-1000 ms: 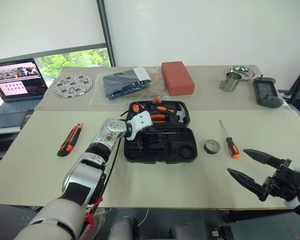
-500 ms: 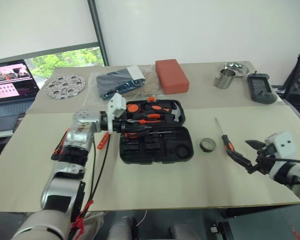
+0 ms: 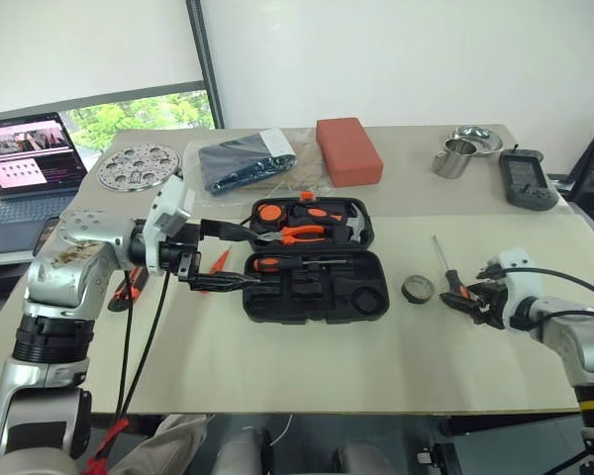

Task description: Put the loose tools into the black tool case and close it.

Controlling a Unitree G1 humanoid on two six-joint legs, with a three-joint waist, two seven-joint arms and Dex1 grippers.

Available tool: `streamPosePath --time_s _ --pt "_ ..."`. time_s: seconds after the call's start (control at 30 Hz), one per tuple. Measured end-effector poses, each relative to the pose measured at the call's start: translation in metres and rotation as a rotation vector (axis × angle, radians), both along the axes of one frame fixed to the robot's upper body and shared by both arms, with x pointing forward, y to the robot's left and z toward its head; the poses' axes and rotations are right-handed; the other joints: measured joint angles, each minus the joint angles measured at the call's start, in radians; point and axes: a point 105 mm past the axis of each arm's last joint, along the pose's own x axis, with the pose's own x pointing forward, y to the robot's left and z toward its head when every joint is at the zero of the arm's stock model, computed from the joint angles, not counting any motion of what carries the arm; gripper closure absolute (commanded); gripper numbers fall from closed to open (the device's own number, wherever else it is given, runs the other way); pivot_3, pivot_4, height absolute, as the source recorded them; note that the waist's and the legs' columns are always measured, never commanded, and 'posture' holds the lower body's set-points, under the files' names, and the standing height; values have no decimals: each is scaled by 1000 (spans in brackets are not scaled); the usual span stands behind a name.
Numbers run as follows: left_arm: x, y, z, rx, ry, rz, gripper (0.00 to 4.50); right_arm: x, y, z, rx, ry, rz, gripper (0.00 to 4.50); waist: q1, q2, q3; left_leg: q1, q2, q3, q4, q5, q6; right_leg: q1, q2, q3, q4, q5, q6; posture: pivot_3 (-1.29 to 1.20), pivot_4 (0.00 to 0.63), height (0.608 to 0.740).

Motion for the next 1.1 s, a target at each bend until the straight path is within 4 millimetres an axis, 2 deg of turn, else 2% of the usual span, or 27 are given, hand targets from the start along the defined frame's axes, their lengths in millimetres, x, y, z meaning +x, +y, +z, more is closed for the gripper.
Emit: streamPosePath --time_s 0.1,0.13,0.27,0.33,0.4,0.47,0.53,0.63,0.7,0.8,0.97,1.1 --pt "-2 0 -4 5 4 6 0 0 -2 0 -11 1 -3 3323 -3 0 0 0 0 0 0 0 0 0 0 0 0 0 0 0 150 740" --pt "-2 0 -5 6 8 9 0 0 -2 0 -11 1 -5 3449 -4 0 0 0 0 0 0 0 0 0 0 0 0 0 0 0 150 740" --pt "-5 2 -6 8 -4 21 0 1 -11 5 -6 -7 -45 3448 -4 0 0 0 0 0 0 0 0 0 0 0 0 0 0 0 150 740" --pt "-6 5 1 -12 -22 31 0 4 -17 14 -35 -27 -48 3448 -5 0 1 0 0 0 -1 0 0 0 0 0 0 0 0 0 150 740" --pt "-7 11 6 -5 -40 51 0 11 -16 29 -50 -79 -16 3448 -9 0 2 1 0 0 -1 0 0 -1 0 1 0 0 0 0 150 740" --pt "-9 20 9 9 -50 77 0 20 -2 54 -67 -170 98 3448 -17 1 4 3 0 0 -4 0 0 -1 1 2 0 0 0 0 150 740" --pt "-12 27 9 19 -52 98 0 25 20 72 -97 -244 265 3448 -19 1 5 4 1 1 -5 0 0 -1 1 3 0 0 0 0 150 740" --pt "-14 35 10 37 -55 126 0 26 55 83 -133 -308 508 3448 -17 -1 7 4 1 1 -5 0 0 0 2 2 0 0 0 0 150 740" --pt "-20 48 6 56 -42 174 0 31 84 81 -179 -346 719 3448 -22 -2 10 6 2 3 -5 0 0 0 1 3 0 0 0 0 150 740" --pt "-29 57 2 61 -33 223 0 34 115 67 -247 -356 967 3448 -27 -3 15 6 4 3 -5 0 0 0 1 2 0 0 0 0 150 740" --pt "-42 72 6 48 -38 319 0 46 129 49 -349 -332 1146 3448 -15 -2 18 6 6 5 -4 0 -1 1 0 1 0 0 -1 0 150 740" --pt "-48 78 3 61 -25 359 0 54 135 39 -373 -309 1198 3448 -14 -2 18 9 6 6 -5 2 -4 2 0 1 0 0 -2 0 150 740"
